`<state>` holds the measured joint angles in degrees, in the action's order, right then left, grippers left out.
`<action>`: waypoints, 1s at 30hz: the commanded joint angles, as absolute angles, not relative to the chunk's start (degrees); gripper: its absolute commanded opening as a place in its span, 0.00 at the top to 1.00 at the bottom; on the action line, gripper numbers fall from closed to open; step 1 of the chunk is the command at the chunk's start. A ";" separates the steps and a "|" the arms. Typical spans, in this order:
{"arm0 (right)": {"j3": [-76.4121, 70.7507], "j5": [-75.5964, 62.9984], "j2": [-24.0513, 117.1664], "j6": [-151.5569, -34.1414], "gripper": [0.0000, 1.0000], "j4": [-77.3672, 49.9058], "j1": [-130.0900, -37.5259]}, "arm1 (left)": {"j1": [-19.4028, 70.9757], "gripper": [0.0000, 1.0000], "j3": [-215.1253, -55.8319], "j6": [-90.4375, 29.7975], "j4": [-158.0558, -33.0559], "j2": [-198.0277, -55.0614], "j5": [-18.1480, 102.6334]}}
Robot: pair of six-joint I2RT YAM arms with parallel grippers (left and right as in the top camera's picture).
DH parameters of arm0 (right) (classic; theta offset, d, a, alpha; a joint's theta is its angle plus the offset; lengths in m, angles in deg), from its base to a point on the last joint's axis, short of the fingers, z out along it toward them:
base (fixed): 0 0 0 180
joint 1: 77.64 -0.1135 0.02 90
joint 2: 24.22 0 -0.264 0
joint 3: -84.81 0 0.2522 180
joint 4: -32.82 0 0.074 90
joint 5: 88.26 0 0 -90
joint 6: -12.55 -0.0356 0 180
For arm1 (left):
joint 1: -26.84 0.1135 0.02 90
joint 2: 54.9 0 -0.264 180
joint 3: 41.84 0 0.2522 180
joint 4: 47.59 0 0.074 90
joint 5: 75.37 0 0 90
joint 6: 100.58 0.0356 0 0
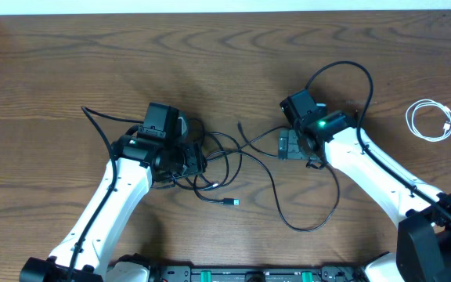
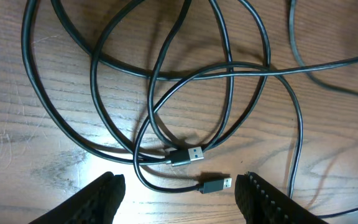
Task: Untangle cables
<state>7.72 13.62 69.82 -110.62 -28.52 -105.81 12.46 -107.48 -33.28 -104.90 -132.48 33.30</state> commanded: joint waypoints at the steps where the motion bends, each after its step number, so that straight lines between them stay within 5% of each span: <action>1: 7.87 14.76 70.31 -112.32 0.01 -26.66 -105.70 | 12.40 0.37 -107.31 -33.81 -105.25 -132.43 32.52; 8: 7.91 -13.02 70.41 -112.39 0.01 -21.65 -107.49 | 12.40 0.37 -107.31 -33.83 -105.25 -132.43 32.52; 19: 7.91 -9.96 70.63 -112.94 0.01 -14.77 -115.03 | 12.40 0.37 -107.31 -33.81 -105.69 -132.43 32.52; 25: 8.02 -3.86 70.96 -126.33 0.01 -13.70 -115.25 | 12.40 0.02 -107.31 -33.81 -105.69 -132.43 32.52; 30: 8.04 -3.95 73.80 -129.74 0.01 -11.93 -115.64 | 12.40 0.02 -107.31 -33.81 -105.66 -132.41 32.52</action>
<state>7.76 -5.70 71.09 -125.02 -12.93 -115.18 12.46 -107.48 -33.92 -105.31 -132.48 33.11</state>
